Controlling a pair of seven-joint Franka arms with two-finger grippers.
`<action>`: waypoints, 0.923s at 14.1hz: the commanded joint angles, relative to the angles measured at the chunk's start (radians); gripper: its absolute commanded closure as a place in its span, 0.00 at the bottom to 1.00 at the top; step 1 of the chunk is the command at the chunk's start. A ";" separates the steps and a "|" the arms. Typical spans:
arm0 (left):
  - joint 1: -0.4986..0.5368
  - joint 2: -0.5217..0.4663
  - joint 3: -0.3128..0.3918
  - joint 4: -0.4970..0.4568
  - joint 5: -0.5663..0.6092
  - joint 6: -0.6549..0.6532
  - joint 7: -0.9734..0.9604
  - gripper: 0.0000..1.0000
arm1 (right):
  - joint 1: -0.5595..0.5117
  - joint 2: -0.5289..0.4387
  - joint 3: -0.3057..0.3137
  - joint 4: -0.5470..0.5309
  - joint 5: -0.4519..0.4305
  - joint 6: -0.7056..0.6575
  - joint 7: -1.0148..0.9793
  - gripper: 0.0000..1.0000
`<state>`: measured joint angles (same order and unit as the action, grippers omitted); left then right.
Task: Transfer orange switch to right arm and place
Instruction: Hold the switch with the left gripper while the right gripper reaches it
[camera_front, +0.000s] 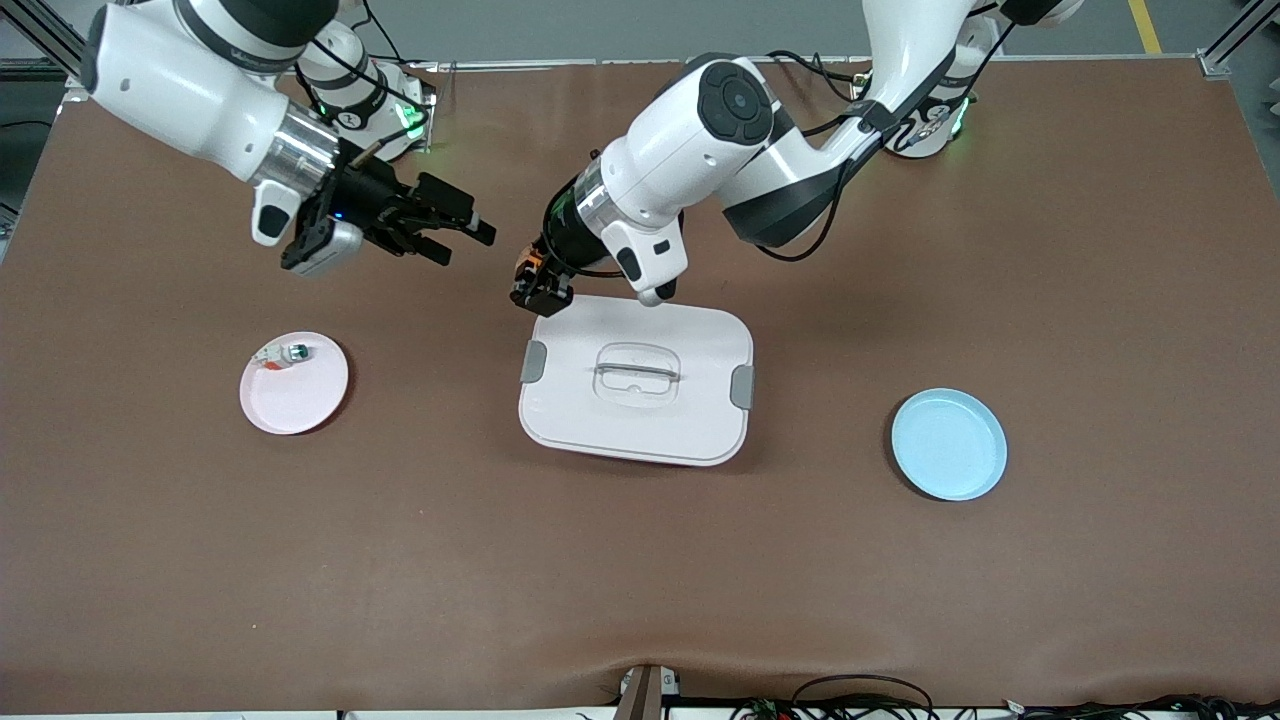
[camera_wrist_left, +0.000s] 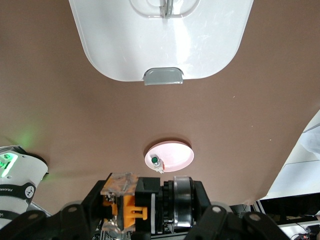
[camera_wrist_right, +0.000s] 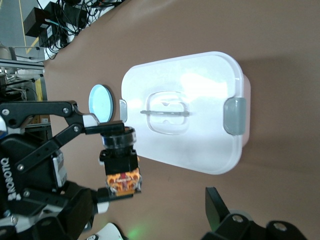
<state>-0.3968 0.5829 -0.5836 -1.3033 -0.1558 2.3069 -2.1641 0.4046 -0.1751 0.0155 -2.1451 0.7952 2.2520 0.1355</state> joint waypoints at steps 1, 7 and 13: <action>-0.014 0.012 0.008 0.030 -0.013 0.003 -0.008 1.00 | 0.052 0.045 -0.011 0.007 0.044 0.069 0.004 0.00; -0.014 0.014 0.010 0.030 -0.013 0.003 -0.007 1.00 | 0.095 0.083 -0.011 0.013 0.084 0.136 0.004 0.00; -0.014 0.015 0.010 0.029 -0.013 0.003 -0.007 1.00 | 0.105 0.083 -0.011 0.013 0.085 0.136 -0.002 0.00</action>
<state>-0.3968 0.5845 -0.5821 -1.3027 -0.1558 2.3069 -2.1641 0.4945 -0.0952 0.0150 -2.1412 0.8559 2.3826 0.1355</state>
